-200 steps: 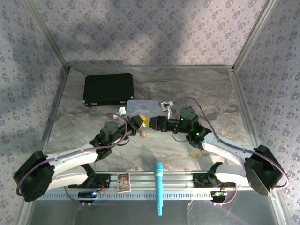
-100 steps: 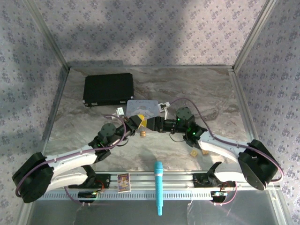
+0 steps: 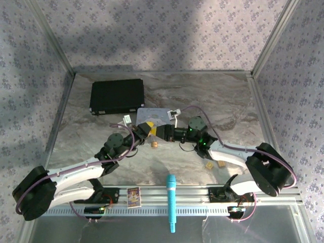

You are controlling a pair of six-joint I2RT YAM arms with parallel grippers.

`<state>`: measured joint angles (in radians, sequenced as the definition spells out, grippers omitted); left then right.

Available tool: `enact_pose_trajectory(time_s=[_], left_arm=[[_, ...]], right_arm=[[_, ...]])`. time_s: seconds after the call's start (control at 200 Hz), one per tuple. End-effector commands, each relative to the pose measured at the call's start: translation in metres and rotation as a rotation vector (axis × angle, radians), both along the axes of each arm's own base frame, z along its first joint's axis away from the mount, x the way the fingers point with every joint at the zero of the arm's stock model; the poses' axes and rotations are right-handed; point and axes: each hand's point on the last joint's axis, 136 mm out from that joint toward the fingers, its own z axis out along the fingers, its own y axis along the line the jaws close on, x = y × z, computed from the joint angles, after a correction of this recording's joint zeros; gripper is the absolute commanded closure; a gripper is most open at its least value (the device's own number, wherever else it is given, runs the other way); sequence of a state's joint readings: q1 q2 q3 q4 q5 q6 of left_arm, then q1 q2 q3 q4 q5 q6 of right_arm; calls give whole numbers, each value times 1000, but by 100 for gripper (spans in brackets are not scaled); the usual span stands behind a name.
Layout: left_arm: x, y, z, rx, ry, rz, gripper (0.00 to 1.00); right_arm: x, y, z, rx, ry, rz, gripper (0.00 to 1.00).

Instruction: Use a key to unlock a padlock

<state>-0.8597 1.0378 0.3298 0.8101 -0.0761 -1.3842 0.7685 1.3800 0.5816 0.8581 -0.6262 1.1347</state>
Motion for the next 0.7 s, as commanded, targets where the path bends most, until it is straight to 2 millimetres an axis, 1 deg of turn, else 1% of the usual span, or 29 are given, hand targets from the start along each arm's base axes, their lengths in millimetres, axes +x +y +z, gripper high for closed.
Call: enact_pose_trajectory(time_s=[0.0,0.125,0.27,0.365,0.58,0.695], left_arm=[[-3,-3,15,-32,-43,-17,100],[-4,0,13,-32,-36,-5,100],[-3,1,15,-28,-42,2,100],[-3,1,16,-27,-43,1,100],[-3,1,11,-21,-28,0,100],[-2,3,6,-6,-14,11,100]], right_arm=[[-9,1,10,50,-19,28,74],[-9,-5,7,36,-19,16,75],[-14,-1,3,11,-16,37,75],[-15,-1,-1,7,-13,35,81],[-12,-5,2,15,-20,17,93],[-7,-13,0,13,-16,-9,97]])
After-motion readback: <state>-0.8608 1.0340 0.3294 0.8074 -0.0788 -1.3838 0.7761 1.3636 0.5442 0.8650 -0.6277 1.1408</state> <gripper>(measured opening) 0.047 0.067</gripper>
